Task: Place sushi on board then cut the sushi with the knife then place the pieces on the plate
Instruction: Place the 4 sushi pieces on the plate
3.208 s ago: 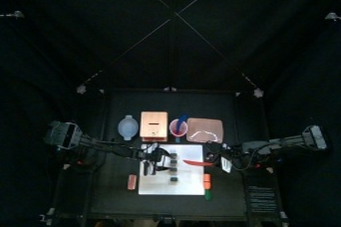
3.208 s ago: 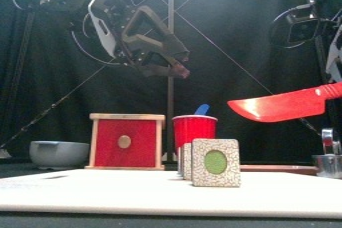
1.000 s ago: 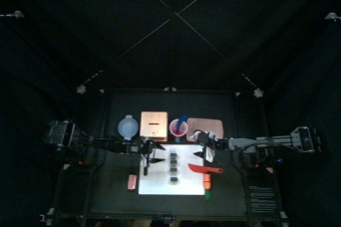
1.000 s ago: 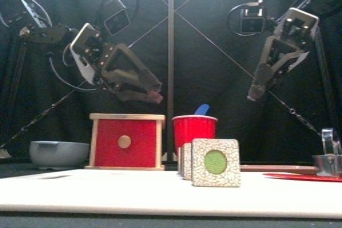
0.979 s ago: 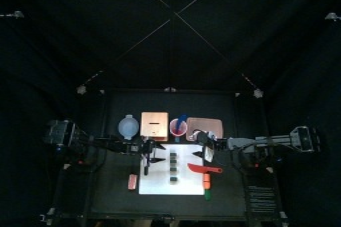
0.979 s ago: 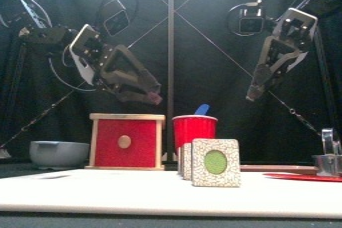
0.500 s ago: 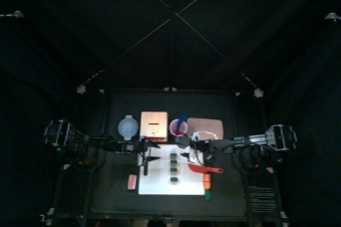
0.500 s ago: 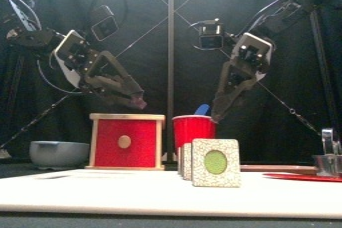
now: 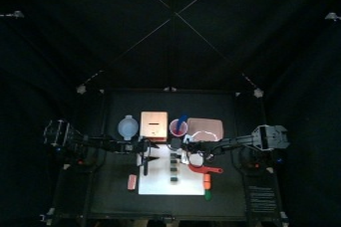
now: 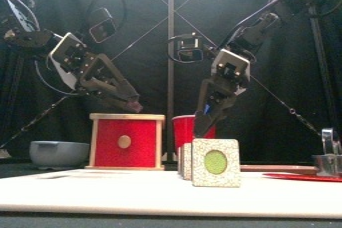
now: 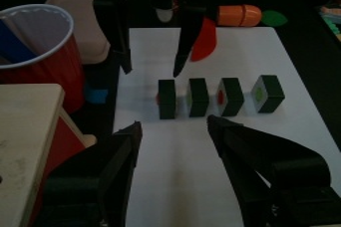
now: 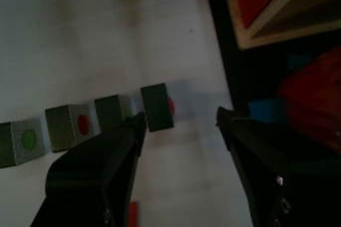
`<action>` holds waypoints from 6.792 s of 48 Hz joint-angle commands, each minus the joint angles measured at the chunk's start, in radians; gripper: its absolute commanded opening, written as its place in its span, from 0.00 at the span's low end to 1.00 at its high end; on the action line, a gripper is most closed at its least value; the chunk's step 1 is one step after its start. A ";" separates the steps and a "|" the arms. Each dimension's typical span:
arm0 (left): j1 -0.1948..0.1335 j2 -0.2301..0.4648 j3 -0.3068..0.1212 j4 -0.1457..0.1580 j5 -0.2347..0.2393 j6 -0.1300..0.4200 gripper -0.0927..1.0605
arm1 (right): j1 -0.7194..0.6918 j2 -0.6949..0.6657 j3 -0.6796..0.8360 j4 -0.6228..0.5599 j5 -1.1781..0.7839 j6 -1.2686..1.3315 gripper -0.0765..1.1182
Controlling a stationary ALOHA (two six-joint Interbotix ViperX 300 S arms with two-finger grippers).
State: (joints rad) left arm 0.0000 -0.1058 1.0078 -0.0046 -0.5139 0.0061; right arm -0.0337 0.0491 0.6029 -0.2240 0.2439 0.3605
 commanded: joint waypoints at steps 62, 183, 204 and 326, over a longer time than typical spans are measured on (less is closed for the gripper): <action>0.003 -0.002 -0.011 -0.002 0.020 -0.003 0.86 | -0.008 -0.086 0.003 0.043 0.126 0.011 0.56; 0.003 0.017 -0.012 -0.012 0.021 -0.005 0.86 | 0.087 0.015 -0.031 0.173 -0.055 0.006 0.73; 0.003 0.017 -0.011 -0.012 0.021 -0.003 0.86 | 0.089 0.100 -0.064 0.152 -0.054 -0.002 0.70; 0.003 0.018 -0.017 -0.041 0.020 -0.005 0.86 | 0.083 -0.224 0.147 0.169 -0.051 0.009 0.75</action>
State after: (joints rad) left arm 0.0015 -0.0828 1.0078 -0.0445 -0.4893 0.0000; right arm 0.0307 -0.1856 0.7885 -0.0568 0.2102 0.3697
